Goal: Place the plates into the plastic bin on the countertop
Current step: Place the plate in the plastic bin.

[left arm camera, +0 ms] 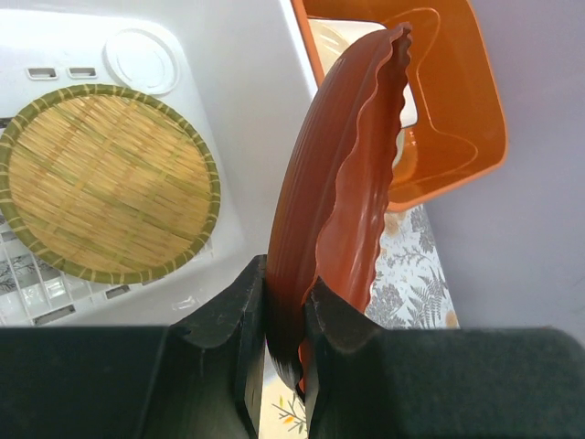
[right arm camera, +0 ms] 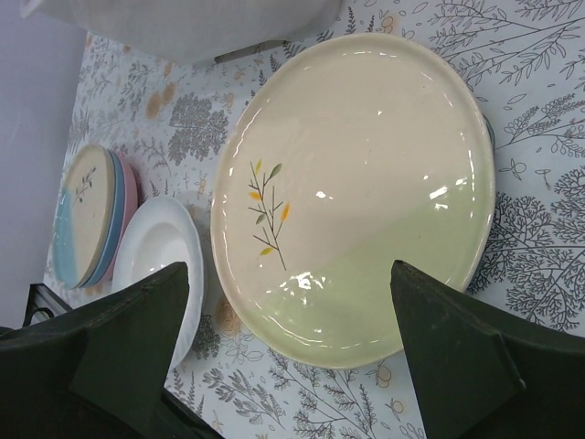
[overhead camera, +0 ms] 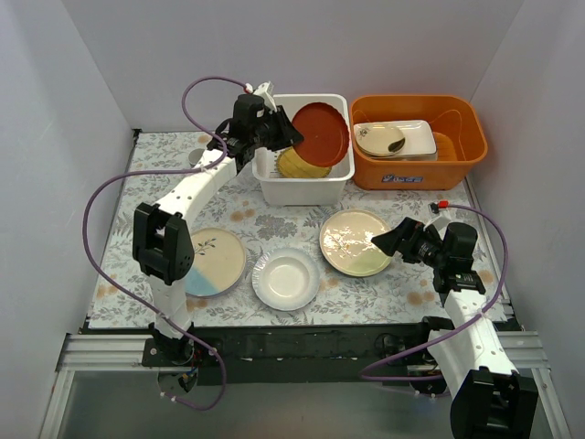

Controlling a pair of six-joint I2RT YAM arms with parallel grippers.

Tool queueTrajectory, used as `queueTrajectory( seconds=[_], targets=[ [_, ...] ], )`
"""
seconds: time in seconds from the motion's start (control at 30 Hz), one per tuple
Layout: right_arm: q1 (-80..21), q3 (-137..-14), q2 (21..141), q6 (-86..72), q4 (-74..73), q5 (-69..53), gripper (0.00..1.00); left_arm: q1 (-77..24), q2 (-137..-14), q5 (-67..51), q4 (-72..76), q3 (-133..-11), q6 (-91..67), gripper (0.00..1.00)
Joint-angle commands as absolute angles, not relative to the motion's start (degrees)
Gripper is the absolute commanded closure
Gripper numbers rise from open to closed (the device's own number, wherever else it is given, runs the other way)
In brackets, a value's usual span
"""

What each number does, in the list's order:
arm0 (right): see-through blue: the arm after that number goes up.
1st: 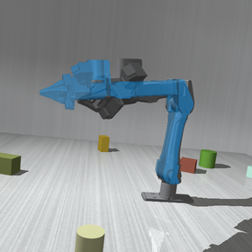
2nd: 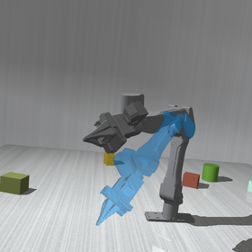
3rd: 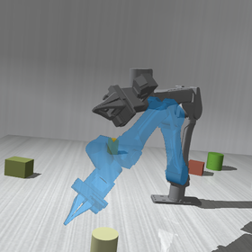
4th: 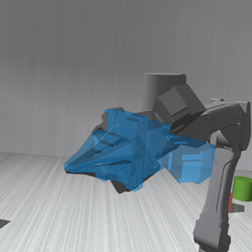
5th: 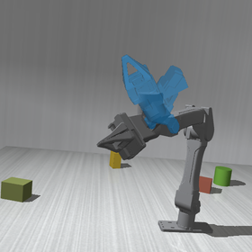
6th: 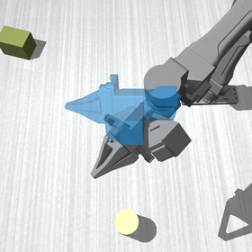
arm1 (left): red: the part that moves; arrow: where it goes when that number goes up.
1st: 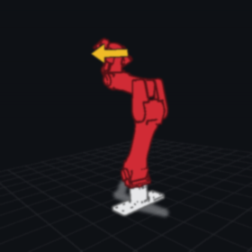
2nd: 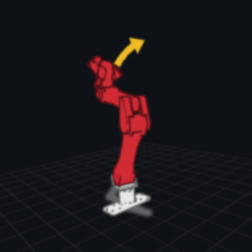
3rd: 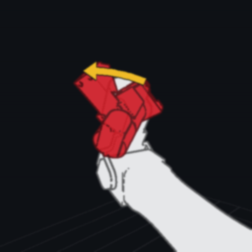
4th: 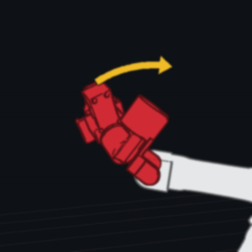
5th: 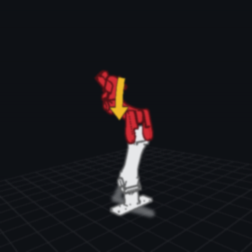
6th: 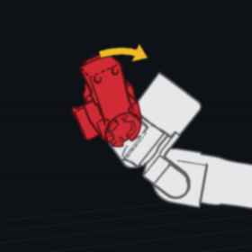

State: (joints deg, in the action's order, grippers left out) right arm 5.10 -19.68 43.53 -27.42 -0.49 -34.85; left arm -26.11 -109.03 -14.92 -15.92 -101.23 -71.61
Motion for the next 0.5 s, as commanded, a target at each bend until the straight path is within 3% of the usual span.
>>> queueTrajectory(
  seconds=[0.0,0.47],
  targets=[
    [4.8,-19.1,43.1,-26.2,0.4,-34.7,0.02,-25.1,-109.6,-13.8,-15.9,-105.3,-73.3,1.00],
    [4.8,-18.8,43.4,-26.2,0.8,-34.3,0.02,-23.8,-113.5,-11.3,-17.1,-108.9,-74.2,1.00]
  ],
)
